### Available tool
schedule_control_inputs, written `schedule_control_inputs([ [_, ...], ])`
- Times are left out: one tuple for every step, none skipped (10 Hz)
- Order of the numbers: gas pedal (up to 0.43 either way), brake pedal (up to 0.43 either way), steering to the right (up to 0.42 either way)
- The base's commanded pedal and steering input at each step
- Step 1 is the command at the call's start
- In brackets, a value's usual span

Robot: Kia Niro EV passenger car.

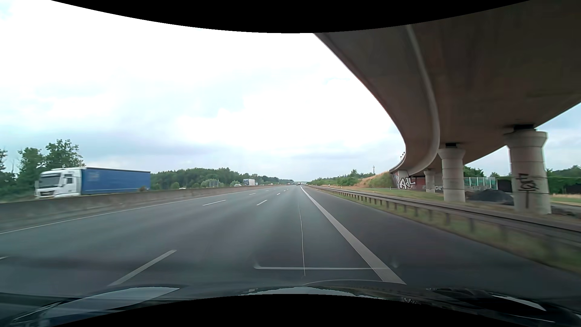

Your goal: Follow the waypoints while adhering to traffic rules and regulations

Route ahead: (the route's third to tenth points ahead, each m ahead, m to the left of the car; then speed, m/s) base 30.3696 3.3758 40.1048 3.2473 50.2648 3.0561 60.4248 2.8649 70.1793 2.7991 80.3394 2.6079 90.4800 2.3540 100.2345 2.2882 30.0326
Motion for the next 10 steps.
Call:
schedule_control_inputs([
  [0.248, 0.0, -0.002],
  [0.248, 0.0, -0.002],
  [0.248, 0.0, -0.002],
  [0.248, 0.0, -0.002],
  [0.248, 0.0, -0.002],
  [0.248, 0.0, -0.002],
  [0.248, 0.0, -0.002],
  [0.248, 0.0, -0.002],
  [0.248, 0.0, -0.001],
  [0.248, 0.0, -0.001],
])
